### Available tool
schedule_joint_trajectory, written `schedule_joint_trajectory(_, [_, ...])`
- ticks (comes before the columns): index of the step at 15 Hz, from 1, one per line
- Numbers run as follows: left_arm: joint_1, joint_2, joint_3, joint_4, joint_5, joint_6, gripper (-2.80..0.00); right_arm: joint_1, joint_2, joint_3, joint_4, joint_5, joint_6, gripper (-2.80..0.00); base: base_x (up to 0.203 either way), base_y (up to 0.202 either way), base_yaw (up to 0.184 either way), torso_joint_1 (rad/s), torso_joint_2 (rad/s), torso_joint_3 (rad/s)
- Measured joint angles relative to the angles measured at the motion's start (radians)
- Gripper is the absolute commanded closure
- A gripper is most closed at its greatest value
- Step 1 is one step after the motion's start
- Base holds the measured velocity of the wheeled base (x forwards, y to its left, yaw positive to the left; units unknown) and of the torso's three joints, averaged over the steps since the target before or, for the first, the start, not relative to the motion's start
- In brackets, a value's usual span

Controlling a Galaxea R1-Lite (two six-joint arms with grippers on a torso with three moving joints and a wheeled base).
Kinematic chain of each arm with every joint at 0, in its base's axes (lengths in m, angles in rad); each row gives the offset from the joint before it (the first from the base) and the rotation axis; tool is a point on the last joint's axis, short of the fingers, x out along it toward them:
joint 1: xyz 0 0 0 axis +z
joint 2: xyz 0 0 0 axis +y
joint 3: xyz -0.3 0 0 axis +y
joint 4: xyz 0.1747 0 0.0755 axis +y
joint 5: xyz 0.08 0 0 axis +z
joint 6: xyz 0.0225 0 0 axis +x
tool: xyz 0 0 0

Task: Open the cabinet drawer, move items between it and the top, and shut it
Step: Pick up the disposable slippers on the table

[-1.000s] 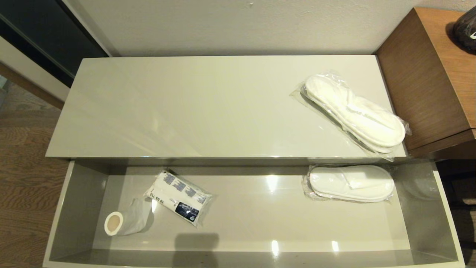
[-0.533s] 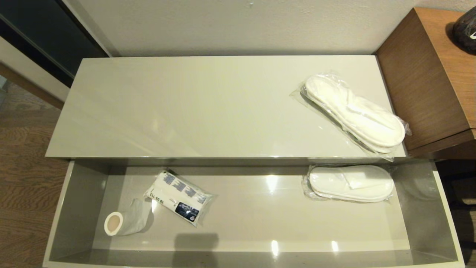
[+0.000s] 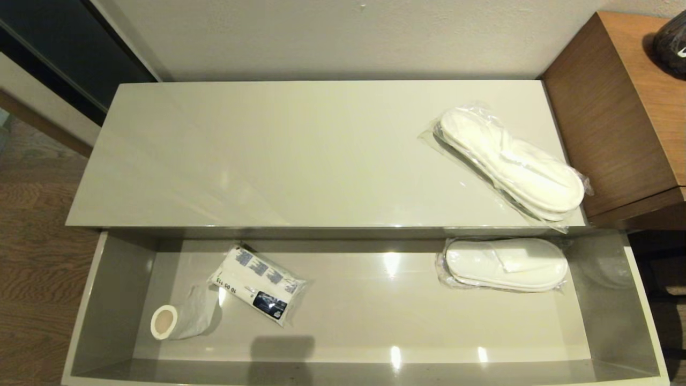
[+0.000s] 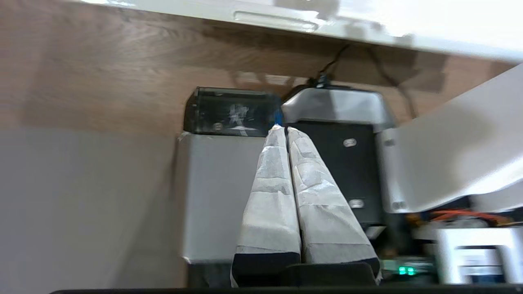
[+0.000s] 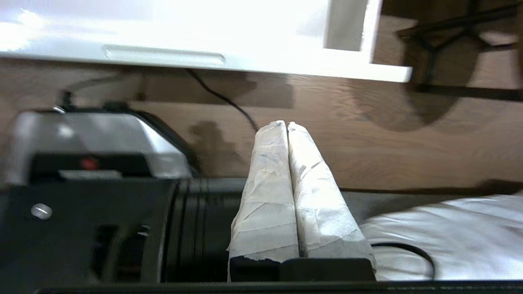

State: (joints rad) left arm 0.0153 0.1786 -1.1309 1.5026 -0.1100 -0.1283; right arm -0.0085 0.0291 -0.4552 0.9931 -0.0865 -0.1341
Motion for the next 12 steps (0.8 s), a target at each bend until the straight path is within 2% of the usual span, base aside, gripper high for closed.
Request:
schedule_joint_trajectory(2, [-0.003, -0.078, 0.102, -0.079, 0.0, 0.059, 0.0, 0.001, 0.0, 0.036, -0.048, 0.01, 0.039, 0.0, 0.0, 0.0, 0.0, 0.0, 0.0, 0.0])
schedule_joint_trajectory(3, [-0.009, -0.111, 0.156, -0.162, 0.002, 0.079, 0.0, 0.001, 0.0, 0.05, -0.073, 0.011, 0.054, 0.0, 0.0, 0.0, 0.0, 0.0, 0.0, 0.0])
schedule_joint_trajectory(4, [-0.011, -0.134, 0.204, -0.252, 0.004, 0.085, 0.0, 0.0, -0.001, 0.061, -0.099, 0.012, 0.068, 0.0, 0.0, 0.0, 0.0, 0.0, 0.0, 0.0])
schedule_joint_trajectory(6, [-0.01, -0.158, 0.328, -0.447, 0.008, 0.038, 0.0, 0.001, -0.001, 0.119, -0.223, 0.01, 0.101, 0.0, 0.0, 0.0, 0.0, 0.0, 0.0, 0.0])
schedule_joint_trajectory(9, [-0.013, -0.172, 0.587, -0.778, 0.048, -0.01, 0.0, 0.0, 0.0, 0.266, -0.543, -0.006, 0.136, 0.0, 0.0, 0.0, 0.0, 0.0, 0.0, 0.0])
schedule_joint_trajectory(11, [-0.013, -0.176, 0.762, -1.017, 0.11, 0.008, 0.0, 0.001, 0.0, 0.366, -0.807, -0.004, 0.141, 0.0, 0.0, 0.0, 0.0, 0.0, 0.0, 0.0])
schedule_joint_trajectory(12, [-0.012, -0.176, 0.861, -1.137, 0.136, 0.043, 0.0, 0.001, 0.0, 0.401, -0.924, -0.001, 0.124, 0.0, 0.0, 0.0, 0.0, 0.0, 0.0, 0.0])
